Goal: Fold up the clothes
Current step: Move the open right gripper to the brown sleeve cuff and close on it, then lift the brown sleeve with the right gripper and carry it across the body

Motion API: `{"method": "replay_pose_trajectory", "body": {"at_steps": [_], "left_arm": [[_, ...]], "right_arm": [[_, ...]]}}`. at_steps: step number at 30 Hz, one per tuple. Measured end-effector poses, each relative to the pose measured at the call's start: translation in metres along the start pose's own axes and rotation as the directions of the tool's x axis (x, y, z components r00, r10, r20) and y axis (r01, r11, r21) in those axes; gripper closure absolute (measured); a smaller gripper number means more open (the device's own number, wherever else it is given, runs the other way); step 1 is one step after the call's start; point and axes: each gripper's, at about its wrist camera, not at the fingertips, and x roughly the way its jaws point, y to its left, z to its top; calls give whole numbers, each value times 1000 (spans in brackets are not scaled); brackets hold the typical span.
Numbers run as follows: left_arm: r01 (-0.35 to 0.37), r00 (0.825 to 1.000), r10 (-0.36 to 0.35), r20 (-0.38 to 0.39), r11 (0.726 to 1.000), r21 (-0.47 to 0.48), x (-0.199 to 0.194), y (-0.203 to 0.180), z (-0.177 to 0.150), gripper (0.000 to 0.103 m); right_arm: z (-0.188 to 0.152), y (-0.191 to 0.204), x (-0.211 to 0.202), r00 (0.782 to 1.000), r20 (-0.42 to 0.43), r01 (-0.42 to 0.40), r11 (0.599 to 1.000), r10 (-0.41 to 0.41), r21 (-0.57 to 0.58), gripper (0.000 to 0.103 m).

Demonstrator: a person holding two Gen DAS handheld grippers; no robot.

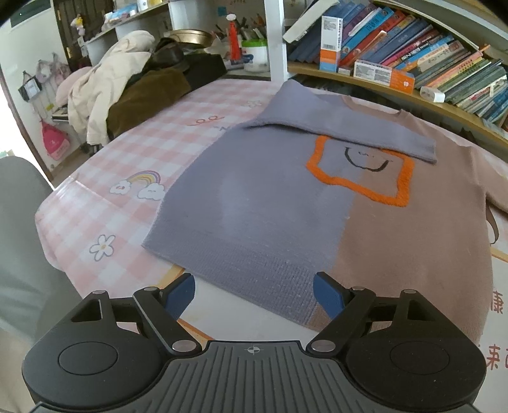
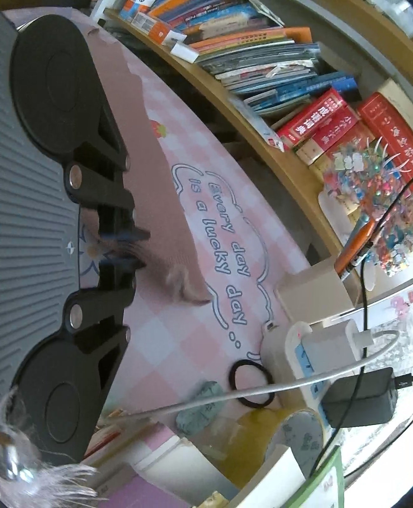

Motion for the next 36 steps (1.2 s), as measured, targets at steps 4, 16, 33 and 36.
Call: {"method": "replay_pose_trajectory", "body": {"at_steps": [4,16,33,36], "left_arm": [[4,1000,-4,6,1000,0,-1,2,0,19],[51,998,-52,44,998,21,0,12,1,19],[179,961,-212,176,967,182,6,68,34,19],[206,946,-252,204,953,224,6,79,39,19]], "right_arm": [[2,3,-6,1000,13,-29,1000,29,7,98],[18,80,-56,962,107,-237,961,253,-140,98],[-34,249,-87,907,93,-379,893,411,-244,98],[-52,282,-83,901,76,-394,878,428,-274,98]]}}
